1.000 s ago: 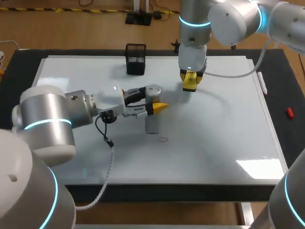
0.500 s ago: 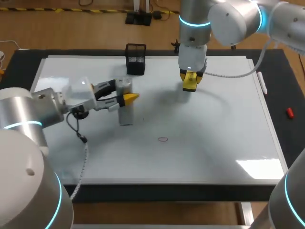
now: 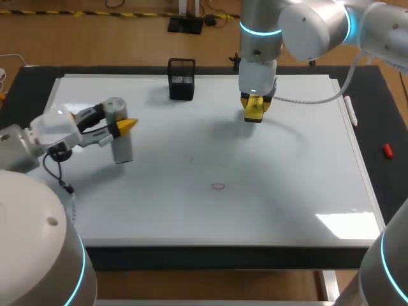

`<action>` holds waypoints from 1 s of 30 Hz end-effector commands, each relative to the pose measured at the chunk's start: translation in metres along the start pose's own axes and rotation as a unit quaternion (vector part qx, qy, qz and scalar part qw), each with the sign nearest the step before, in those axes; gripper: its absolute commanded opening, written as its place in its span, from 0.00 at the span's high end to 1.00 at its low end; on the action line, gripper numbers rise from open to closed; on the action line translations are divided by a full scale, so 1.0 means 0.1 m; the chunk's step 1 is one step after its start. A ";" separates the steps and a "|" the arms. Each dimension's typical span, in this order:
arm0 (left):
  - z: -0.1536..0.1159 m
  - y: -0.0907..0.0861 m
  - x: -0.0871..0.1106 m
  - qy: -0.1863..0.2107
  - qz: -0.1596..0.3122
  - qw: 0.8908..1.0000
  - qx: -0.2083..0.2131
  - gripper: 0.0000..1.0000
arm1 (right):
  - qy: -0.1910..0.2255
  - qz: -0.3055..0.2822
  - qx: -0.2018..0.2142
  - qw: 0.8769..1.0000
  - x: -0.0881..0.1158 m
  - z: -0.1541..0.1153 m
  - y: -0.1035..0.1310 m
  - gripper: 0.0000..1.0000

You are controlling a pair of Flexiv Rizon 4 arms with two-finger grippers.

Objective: Pick up the inspection probe, press it on each red-marked spot on the whiteboard one by one, put down the probe, pick up the eraser, and wipe off all the red marks.

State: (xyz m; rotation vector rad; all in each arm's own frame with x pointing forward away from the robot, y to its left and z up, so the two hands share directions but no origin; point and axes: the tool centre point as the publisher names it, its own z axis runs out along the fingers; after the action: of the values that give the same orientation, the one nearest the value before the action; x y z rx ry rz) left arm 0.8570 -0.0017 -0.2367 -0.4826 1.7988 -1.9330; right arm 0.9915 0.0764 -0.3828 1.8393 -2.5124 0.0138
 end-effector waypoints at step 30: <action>-0.50 -0.06 -0.16 -0.024 0.004 1.000 0.011 1.00 | 0.015 -0.019 0.016 1.000 -0.17 -0.11 0.42 1.00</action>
State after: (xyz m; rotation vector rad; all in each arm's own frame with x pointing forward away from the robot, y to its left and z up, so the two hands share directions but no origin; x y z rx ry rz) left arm 0.8429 0.0489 -0.2355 -0.5099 1.7473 -1.9172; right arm 0.9722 0.0966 -0.3793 1.8843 -2.4669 0.0237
